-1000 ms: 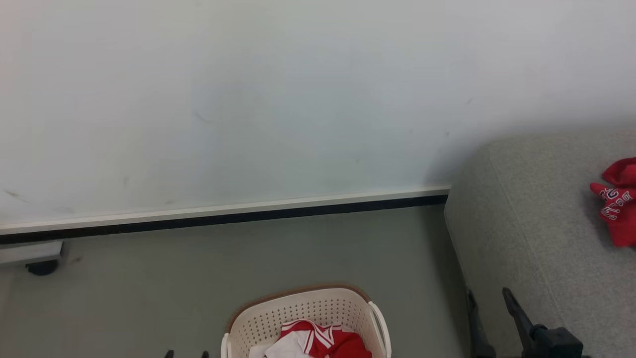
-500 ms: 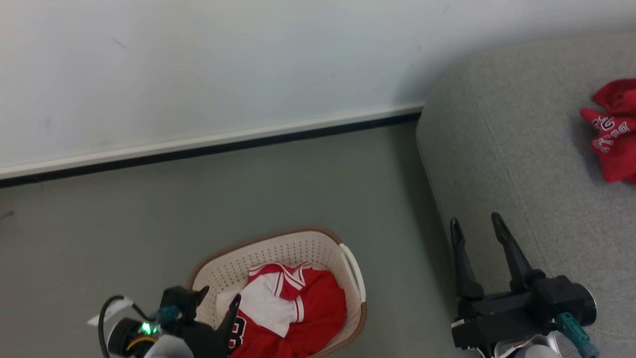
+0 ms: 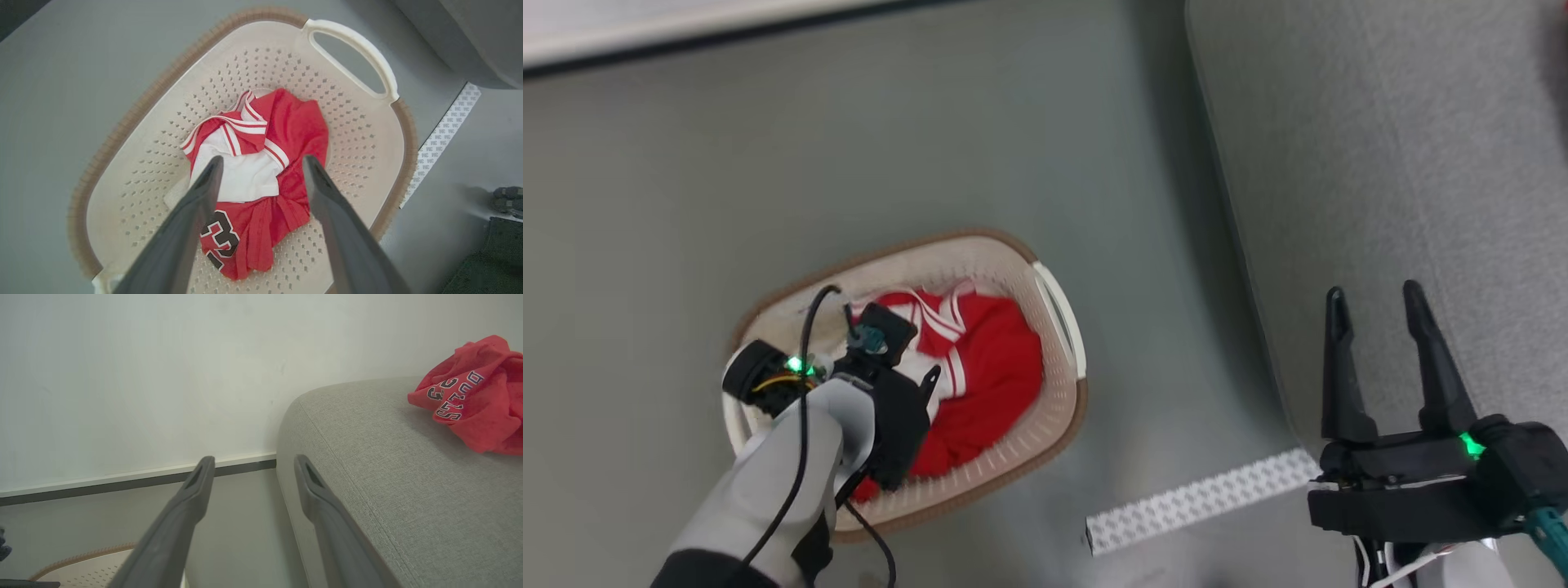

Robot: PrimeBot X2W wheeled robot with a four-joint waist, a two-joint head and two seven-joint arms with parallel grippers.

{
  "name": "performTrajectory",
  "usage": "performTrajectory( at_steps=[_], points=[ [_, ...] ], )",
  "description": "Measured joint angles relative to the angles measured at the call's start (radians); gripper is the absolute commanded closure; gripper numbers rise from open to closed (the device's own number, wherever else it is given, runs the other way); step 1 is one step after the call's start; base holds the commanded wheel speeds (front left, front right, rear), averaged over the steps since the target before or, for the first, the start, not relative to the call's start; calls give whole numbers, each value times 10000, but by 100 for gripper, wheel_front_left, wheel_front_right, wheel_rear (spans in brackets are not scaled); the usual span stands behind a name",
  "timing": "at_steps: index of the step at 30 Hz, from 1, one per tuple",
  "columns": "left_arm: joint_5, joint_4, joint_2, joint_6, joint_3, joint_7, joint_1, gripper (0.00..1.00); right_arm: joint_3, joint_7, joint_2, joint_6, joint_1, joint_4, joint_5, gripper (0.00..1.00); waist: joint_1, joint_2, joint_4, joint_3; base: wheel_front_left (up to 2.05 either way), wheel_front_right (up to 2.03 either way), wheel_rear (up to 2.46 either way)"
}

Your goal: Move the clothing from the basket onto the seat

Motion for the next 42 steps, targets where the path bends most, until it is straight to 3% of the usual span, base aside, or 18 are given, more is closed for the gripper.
performTrajectory(
  at_steps=[8,13,23,26,32,42],
  points=[
    [-424,1200,-263,2,-769,815,-1134,0,-357,2,2,0,542,-677,46,0,-2,0,-226,1677,0,0,0],
    [-374,1822,-339,428,-928,1292,-1524,0,-464,2,4,0,914,-897,115,0,-2,1,-313,2449,0,0,0],
    [-27,2391,-435,721,-1616,1672,-1941,0,-167,0,2,0,1282,-1233,326,0,-5,-2,-486,3334,0,0,0],
    [27,2541,-431,968,-1787,1726,-1982,0,-63,0,4,0,1300,-1285,336,0,-4,-1,-526,3478,0,0,0],
    [872,2961,-435,1958,-2614,2115,-2181,0,157,0,4,0,1473,-1475,424,0,-4,-1,-678,3642,0,0,0],
    [941,3267,-215,2385,-2824,2633,-2195,0,309,0,4,0,1650,-1649,681,0,-5,-2,-932,3980,0,0,0]
  ],
)
